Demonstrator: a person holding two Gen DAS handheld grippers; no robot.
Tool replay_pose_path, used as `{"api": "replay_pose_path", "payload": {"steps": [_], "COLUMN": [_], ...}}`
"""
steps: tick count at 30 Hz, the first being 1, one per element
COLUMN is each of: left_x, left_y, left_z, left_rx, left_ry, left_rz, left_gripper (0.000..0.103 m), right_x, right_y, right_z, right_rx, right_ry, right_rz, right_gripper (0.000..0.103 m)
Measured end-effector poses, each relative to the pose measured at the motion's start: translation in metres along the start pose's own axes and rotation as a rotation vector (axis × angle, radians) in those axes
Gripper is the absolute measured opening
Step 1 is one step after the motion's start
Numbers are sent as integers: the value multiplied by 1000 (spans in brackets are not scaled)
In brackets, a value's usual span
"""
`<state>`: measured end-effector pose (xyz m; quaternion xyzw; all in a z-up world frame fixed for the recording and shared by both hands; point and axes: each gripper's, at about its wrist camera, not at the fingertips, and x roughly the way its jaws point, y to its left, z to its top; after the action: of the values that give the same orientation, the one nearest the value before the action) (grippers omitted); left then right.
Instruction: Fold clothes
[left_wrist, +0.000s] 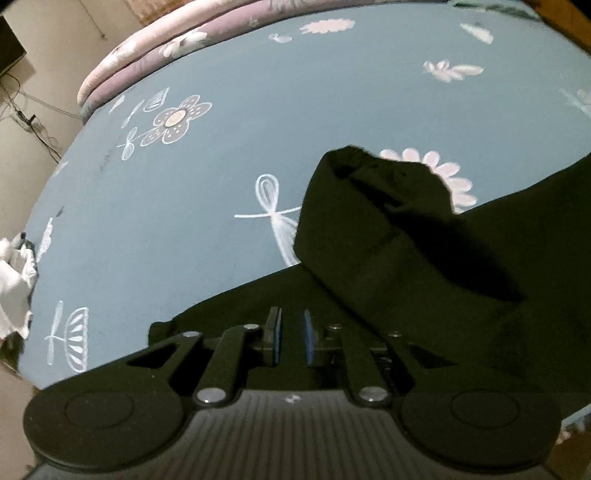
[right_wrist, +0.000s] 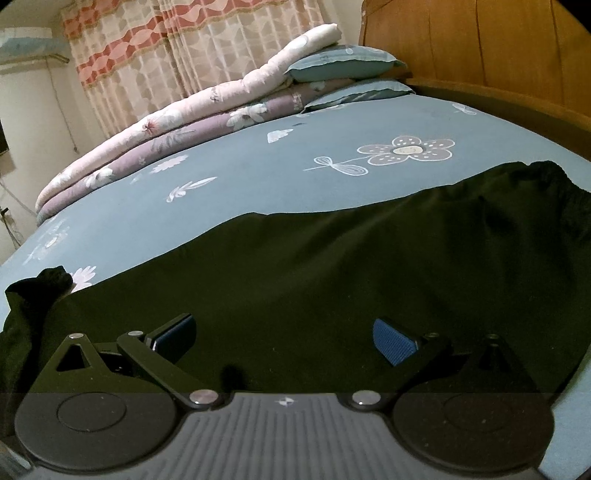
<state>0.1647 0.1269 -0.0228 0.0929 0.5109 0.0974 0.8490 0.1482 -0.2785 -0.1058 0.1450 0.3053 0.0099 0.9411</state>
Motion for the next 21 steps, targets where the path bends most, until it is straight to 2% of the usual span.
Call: {"api": "replay_pose_path", "payload": {"steps": [2,7,10,18,21], "left_x": [-3,-11,-2,37,52], "left_y": [-10,-36,-55,-66,-69], "left_z": [10,36,56,66,69], "left_rx": [-1,-3,-3,16,24], "left_ry": [-14,-49,-44,48,83], "left_rz": [-39,-138,-158,-134,-124], "left_gripper": [18,51,61,63,54], "right_x": [0,1,0,0,0], "right_y": [2,3,2,-1,1], "right_z": [-1,-1,-1,-1,-1], "right_rx": [-8,-25,-19,-4,-11], "right_ry": [2,6,6,10,13], "right_rz": [0,-3,3,22,25], "right_gripper": [103,103,103,103,103]}}
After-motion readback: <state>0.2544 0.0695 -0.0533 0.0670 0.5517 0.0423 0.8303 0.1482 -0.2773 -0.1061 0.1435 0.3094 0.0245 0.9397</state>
